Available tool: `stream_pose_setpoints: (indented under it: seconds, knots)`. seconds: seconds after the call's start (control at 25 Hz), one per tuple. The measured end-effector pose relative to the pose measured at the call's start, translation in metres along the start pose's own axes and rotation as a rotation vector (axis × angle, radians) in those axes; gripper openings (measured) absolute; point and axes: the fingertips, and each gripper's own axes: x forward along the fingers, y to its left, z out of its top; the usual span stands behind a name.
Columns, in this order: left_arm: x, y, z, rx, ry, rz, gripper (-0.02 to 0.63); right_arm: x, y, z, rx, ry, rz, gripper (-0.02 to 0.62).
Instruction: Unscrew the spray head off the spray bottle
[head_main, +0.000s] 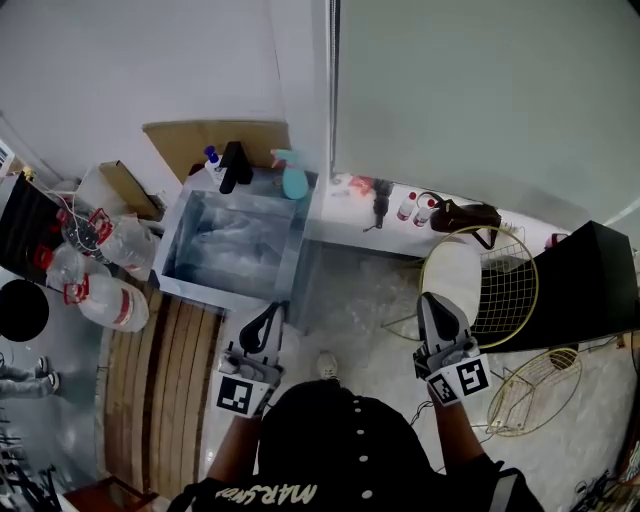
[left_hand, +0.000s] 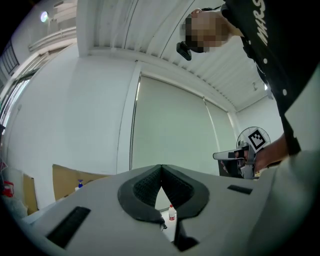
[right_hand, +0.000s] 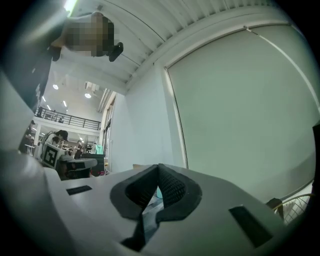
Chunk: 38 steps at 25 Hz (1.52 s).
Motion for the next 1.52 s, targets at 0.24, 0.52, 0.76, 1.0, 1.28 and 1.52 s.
stream_pose_setpoints:
  seconds: [0.24,0.52,0.76,1.0,1.28,1.52]
  knots:
    - [0.042,0.042,-0.009,-0.004,0.007,0.035,0.025,0.065,-0.022,-0.011,-0.003,0.018,0.024,0.011]
    - [0.067,0.063,-0.03,-0.021,0.044,0.054,0.025,0.109,-0.033,-0.03,0.027,0.05,0.068,0.011]
    - [0.104,0.084,-0.059,-0.055,0.111,0.134,0.025,0.154,-0.065,-0.047,0.033,0.077,0.116,0.011]
    - [0.168,0.112,-0.087,-0.084,0.158,0.25,0.025,0.224,-0.122,-0.05,0.031,0.087,0.208,0.011]
    - [0.232,0.131,-0.092,-0.046,0.169,0.357,0.025,0.298,-0.169,-0.044,0.028,0.097,0.334,0.012]
    - [0.263,0.133,-0.105,-0.005,0.171,0.379,0.025,0.336,-0.19,-0.055,0.039,0.118,0.428,0.011]
